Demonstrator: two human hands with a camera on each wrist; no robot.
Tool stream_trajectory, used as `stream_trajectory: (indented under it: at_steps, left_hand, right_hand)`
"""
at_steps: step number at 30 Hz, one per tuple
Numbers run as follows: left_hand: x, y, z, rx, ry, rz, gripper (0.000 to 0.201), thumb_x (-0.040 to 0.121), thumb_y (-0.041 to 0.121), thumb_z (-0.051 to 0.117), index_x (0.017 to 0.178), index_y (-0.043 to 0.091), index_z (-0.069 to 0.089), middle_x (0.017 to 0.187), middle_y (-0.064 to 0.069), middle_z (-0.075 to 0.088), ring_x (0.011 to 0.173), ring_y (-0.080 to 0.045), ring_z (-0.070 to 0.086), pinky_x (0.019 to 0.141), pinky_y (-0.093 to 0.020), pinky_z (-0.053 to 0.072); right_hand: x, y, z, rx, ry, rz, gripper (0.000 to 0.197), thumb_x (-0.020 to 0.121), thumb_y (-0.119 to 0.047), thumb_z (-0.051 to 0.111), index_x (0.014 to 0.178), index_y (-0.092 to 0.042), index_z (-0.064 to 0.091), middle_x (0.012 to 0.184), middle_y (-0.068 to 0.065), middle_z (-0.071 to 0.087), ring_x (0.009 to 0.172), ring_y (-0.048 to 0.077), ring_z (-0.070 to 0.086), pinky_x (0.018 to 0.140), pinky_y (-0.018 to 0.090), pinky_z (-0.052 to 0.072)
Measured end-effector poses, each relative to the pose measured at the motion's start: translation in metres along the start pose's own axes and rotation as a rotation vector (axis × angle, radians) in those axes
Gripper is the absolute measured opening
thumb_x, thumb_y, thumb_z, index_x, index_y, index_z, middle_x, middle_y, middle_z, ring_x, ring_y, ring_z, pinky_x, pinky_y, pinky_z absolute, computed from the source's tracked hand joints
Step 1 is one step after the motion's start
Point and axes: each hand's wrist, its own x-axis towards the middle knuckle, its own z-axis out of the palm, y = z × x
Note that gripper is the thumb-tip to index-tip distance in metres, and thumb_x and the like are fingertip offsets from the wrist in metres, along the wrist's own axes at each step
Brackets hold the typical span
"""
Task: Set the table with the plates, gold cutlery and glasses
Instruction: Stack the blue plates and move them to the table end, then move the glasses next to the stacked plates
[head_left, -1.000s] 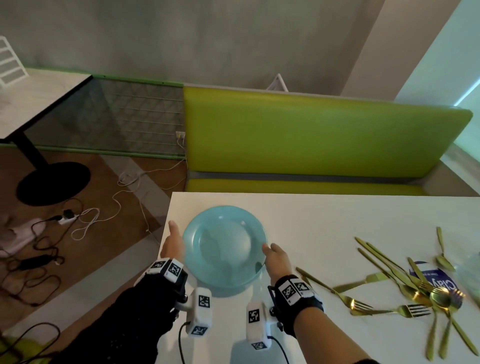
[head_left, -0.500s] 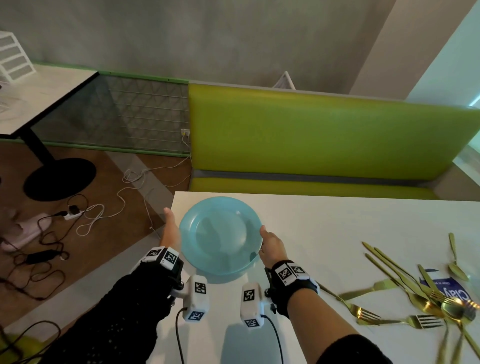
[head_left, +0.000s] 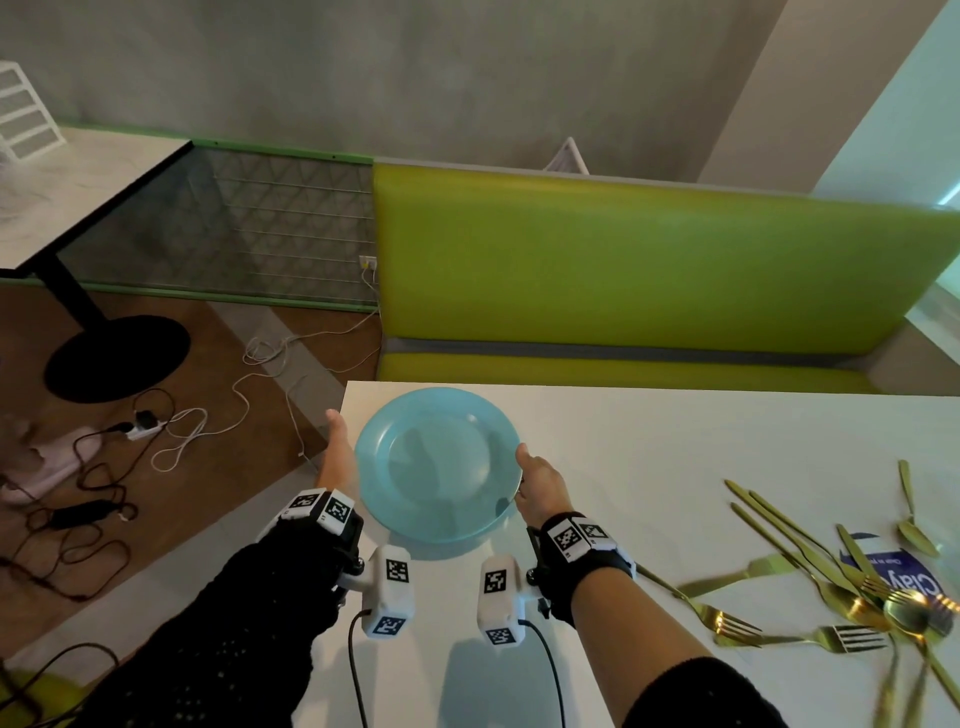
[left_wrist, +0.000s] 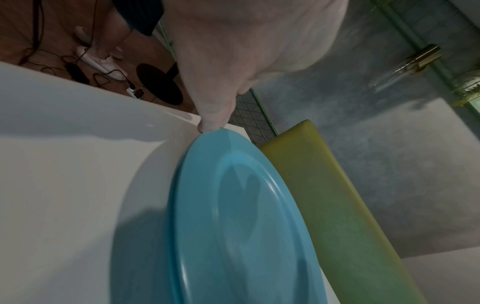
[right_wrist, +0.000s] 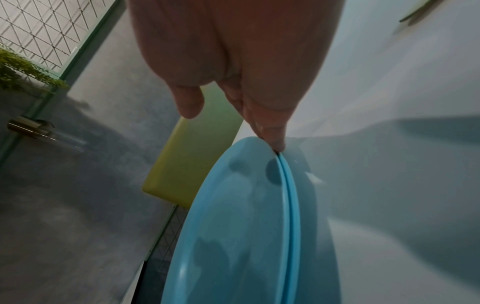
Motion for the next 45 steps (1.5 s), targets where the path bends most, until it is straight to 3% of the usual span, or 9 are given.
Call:
stream_trajectory:
  at_steps: [4,6,9,13,17,31,38,43,45]
  left_hand:
    - [-0.007,-0.001,0.003,0.032,0.014,0.032,0.081,0.083,0.078,0.021,0.127,0.02,0.056,0.122,-0.015,0.062,0.105,-0.032,0.061,0.083,-0.039,0.049]
    - [-0.008,-0.001,0.004,0.09,0.021,0.039,0.076,0.087,0.073,0.019,0.119,0.015,0.056,0.106,-0.015,0.064,0.094,-0.032,0.061,0.074,-0.036,0.048]
    - [-0.01,-0.001,0.009,0.31,0.153,0.119,0.076,0.093,0.065,0.019,0.134,0.007,0.046,0.129,-0.016,0.056,0.122,-0.037,0.051,0.098,-0.041,0.041]
    - [-0.019,-0.007,0.019,0.937,0.45,0.305,0.053,0.097,0.038,0.035,0.123,-0.003,0.057,0.128,-0.027,0.055,0.122,-0.04,0.049,0.105,-0.04,0.032]
    - [-0.039,-0.034,0.075,1.137,0.329,0.451,0.031,0.093,0.01,0.041,0.104,-0.004,0.067,0.111,-0.028,0.063,0.107,-0.041,0.057,0.098,-0.04,0.034]
    - [-0.161,-0.198,0.316,1.158,-0.51,0.514,0.034,0.09,0.031,0.058,0.114,0.008,0.057,0.116,-0.011,0.063,0.111,-0.029,0.056,0.095,-0.034,0.042]
    - [-0.162,-0.286,0.416,1.342,-0.662,0.471,0.059,0.081,0.037,0.069,0.128,0.011,0.044,0.12,-0.007,0.059,0.107,-0.022,0.056,0.09,-0.03,0.046]
    - [-0.143,-0.346,0.47,1.445,-0.676,0.448,0.078,0.074,0.036,0.076,0.135,0.008,0.037,0.135,-0.011,0.05,0.124,-0.027,0.049,0.099,-0.033,0.041]
    - [-0.132,-0.366,0.486,1.464,-0.656,0.437,0.088,0.068,0.038,0.079,0.138,0.009,0.035,0.137,-0.012,0.047,0.127,-0.028,0.044,0.101,-0.033,0.04]
  right_hand:
    - [-0.004,-0.002,-0.003,-0.057,0.014,-0.006,0.023,0.1,-0.037,0.036,0.103,-0.015,0.038,0.094,-0.001,0.05,0.082,0.012,0.049,0.066,0.012,0.043]
    - [-0.006,-0.002,-0.003,-0.047,0.0,0.006,0.022,0.099,-0.038,0.037,0.105,-0.017,0.035,0.092,-0.004,0.048,0.079,0.009,0.048,0.075,0.01,0.045]
    - [-0.016,-0.002,-0.01,0.03,-0.039,0.025,0.025,0.096,-0.038,0.046,0.108,-0.021,0.033,0.106,-0.001,0.042,0.096,0.017,0.043,0.097,0.034,0.042]
    - [-0.048,-0.004,-0.044,0.202,-0.019,0.033,0.004,0.097,-0.022,0.048,0.095,-0.018,0.047,0.08,-0.001,0.045,0.069,0.014,0.046,0.064,0.024,0.038]
    - [-0.097,0.004,-0.11,0.261,0.126,0.01,0.011,0.097,-0.011,0.047,0.091,-0.011,0.057,0.074,0.007,0.054,0.059,0.018,0.052,0.056,0.027,0.046]
    - [-0.219,0.09,-0.383,0.315,0.807,0.016,0.014,0.096,-0.009,0.048,0.1,-0.01,0.061,0.077,0.006,0.063,0.057,0.019,0.053,0.054,0.027,0.045]
    - [-0.21,0.136,-0.476,0.309,1.047,0.114,0.018,0.091,-0.005,0.047,0.1,-0.012,0.061,0.075,0.004,0.061,0.058,0.02,0.055,0.055,0.029,0.048]
    - [-0.197,0.173,-0.521,0.247,1.257,0.302,0.02,0.075,-0.017,0.045,0.081,-0.022,0.063,0.074,0.008,0.063,0.069,0.03,0.061,0.07,0.034,0.053]
    - [-0.193,0.186,-0.536,0.283,1.29,0.371,0.023,0.079,-0.015,0.048,0.095,-0.024,0.061,0.09,0.009,0.066,0.085,0.033,0.064,0.081,0.037,0.054]
